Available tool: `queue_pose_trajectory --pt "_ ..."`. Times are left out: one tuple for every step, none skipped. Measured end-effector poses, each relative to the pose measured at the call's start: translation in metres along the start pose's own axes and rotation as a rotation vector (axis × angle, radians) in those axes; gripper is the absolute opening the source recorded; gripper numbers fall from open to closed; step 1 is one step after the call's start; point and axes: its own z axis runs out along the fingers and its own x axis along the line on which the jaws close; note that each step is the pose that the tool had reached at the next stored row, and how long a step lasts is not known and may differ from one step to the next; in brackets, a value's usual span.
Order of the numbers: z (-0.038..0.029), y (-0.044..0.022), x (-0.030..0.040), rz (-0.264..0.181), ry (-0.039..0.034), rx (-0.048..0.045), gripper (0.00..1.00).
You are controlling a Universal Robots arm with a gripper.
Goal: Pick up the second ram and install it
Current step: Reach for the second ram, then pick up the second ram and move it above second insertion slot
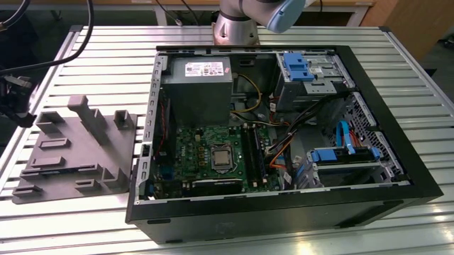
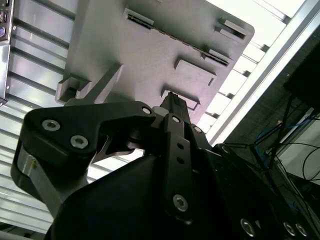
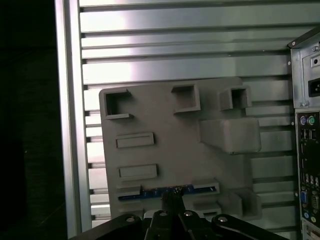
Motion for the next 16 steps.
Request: queue_pose_trajectory --pt "0.0002 -0.0002 0.0004 0.0 0.0001 0.0001 0.11" --pt "0.0004 -0.0004 0.0008 0.0 0.0 0.0 0.11" --pt "0.0006 -0.0005 0.0013 0.0 0.0001 0.0 0.11" --pt "0.0009 -0.0007 0.0016 0.0 0.0 0.0 0.11" --pt "0.0011 -0.0008 0.002 0.0 0.0 0.0 0.11" --pt "0.0013 -0.0009 0.0023 0.0 -0.0001 -0.0001 0.11" --pt "0.0013 -0.0009 0.0025 0.0 0.0 0.0 0.11" --pt "0.0014 -0.0009 0.0026 0.0 0.0001 0.0 0.11" --pt "0.0014 -0.001 0.0027 0.0 0.0001 0.0 0.11" --pt "0.0014 -0.001 0.0028 0.0 0.0 0.0 0.11" --pt "0.0014 -0.001 0.0028 0.0 0.0 0.0 0.11" --pt "0.0014 -0.001 0.0028 0.0 0.0 0.0 0.11" --pt "0.0014 -0.001 0.0028 0.0 0.0 0.0 0.11" --pt "0.0014 -0.001 0.0029 0.0 0.0 0.0 0.11" --pt "0.0014 -0.001 0.0029 0.0 0.0001 0.0 0.11" --pt "0.0014 -0.001 0.0029 0.0 0.0 0.0 0.11"
